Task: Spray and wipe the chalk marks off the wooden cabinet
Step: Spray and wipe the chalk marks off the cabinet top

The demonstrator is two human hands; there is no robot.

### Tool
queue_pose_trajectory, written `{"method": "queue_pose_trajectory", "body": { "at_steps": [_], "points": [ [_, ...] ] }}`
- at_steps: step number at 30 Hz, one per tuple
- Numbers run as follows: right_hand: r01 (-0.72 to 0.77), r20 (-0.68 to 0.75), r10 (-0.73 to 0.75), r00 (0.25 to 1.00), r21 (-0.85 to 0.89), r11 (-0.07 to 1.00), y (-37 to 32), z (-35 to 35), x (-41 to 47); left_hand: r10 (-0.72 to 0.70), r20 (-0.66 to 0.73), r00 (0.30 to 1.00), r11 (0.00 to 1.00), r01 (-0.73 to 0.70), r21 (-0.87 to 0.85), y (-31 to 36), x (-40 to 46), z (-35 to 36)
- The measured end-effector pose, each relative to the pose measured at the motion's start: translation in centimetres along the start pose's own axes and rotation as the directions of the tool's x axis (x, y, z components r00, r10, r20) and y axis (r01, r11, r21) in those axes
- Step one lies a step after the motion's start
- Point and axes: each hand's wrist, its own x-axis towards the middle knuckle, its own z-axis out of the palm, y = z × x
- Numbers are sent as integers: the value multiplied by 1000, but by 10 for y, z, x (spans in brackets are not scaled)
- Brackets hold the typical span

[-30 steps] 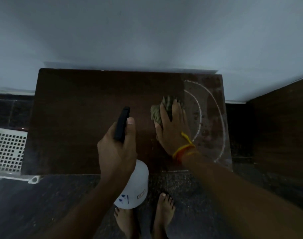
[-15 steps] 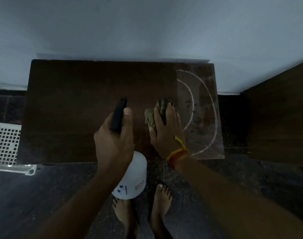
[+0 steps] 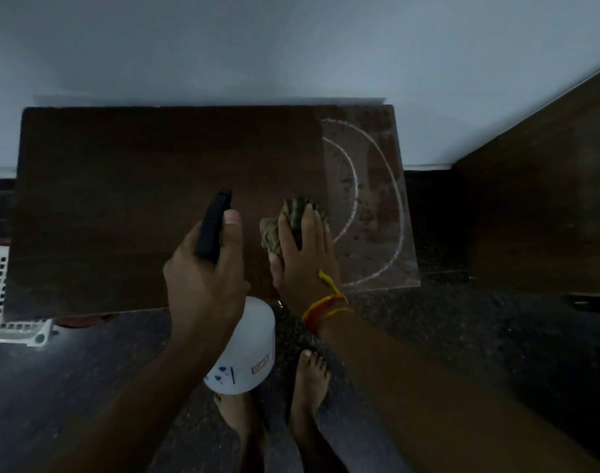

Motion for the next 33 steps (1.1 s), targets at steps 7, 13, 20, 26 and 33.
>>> {"method": "queue_pose_trajectory", "body": {
  "at_steps": [7, 13, 20, 26, 33],
  "points": [
    [19, 26, -19, 999, -19, 1000, -4, 1, -18, 1, 9, 1000, 1000, -1, 13, 4, -2, 1],
    [-42, -12, 42, 999, 35, 998, -11, 6, -4, 5, 28, 1000, 998, -6, 55, -1, -7, 10],
    [41, 33, -41, 999, 20, 999, 22, -1, -47, -20, 51, 999, 999, 18, 30, 6, -11, 19],
    [-8, 18, 9, 1000, -13, 1000, 27, -6, -21, -14, 47, 999, 999, 12, 40, 7, -10, 29],
    [-31, 34, 32, 999, -15, 999, 40, -9, -57, -4, 56, 998, 999, 1, 54, 12, -13, 35]
  ]
}}
